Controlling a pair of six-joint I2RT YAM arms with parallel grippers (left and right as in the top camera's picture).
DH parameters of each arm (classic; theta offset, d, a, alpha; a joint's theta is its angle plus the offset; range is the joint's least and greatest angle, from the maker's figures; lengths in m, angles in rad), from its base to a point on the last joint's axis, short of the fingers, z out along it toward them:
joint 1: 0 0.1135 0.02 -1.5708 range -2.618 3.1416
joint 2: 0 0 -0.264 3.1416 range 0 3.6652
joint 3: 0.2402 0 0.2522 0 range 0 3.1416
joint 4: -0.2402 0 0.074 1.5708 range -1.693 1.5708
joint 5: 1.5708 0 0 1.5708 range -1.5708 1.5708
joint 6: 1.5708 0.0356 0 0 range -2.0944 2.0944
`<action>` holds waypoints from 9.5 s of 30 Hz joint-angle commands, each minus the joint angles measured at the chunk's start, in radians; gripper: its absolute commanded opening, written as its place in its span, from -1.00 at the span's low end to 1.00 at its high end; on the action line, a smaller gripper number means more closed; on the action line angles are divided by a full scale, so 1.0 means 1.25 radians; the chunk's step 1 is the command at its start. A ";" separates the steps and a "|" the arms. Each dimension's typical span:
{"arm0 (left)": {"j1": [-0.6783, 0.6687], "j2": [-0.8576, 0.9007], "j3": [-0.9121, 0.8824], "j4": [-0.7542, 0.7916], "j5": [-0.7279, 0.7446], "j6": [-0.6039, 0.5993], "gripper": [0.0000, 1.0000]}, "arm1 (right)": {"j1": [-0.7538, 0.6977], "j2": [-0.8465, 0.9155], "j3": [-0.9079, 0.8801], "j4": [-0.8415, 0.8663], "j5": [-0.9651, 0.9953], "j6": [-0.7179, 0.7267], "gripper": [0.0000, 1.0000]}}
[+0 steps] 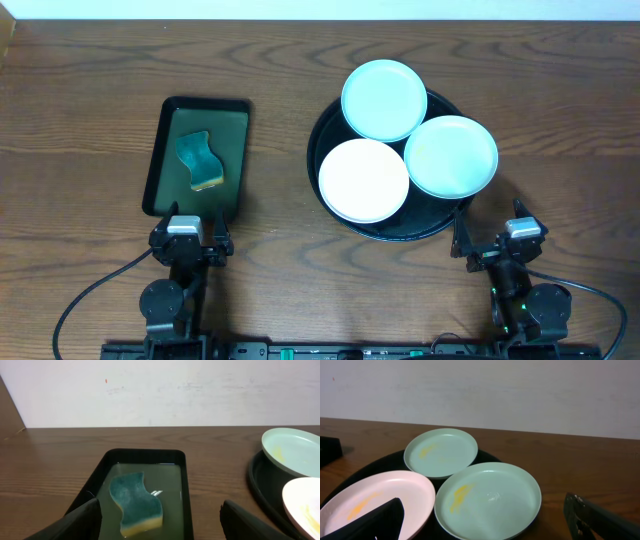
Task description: Clean dirty plates on tray and stack at the side
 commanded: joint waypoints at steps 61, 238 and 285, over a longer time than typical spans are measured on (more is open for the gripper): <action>-0.003 -0.005 -0.010 -0.033 0.002 0.008 0.53 | -0.008 -0.003 -0.001 -0.003 0.007 -0.009 0.99; 0.080 1.534 1.061 -0.528 -0.031 -0.251 0.53 | -0.008 -0.003 -0.001 -0.003 0.007 -0.009 0.99; 0.064 1.316 1.060 -0.565 0.028 -0.275 -0.85 | -0.008 -0.003 -0.001 -0.003 0.007 -0.009 0.99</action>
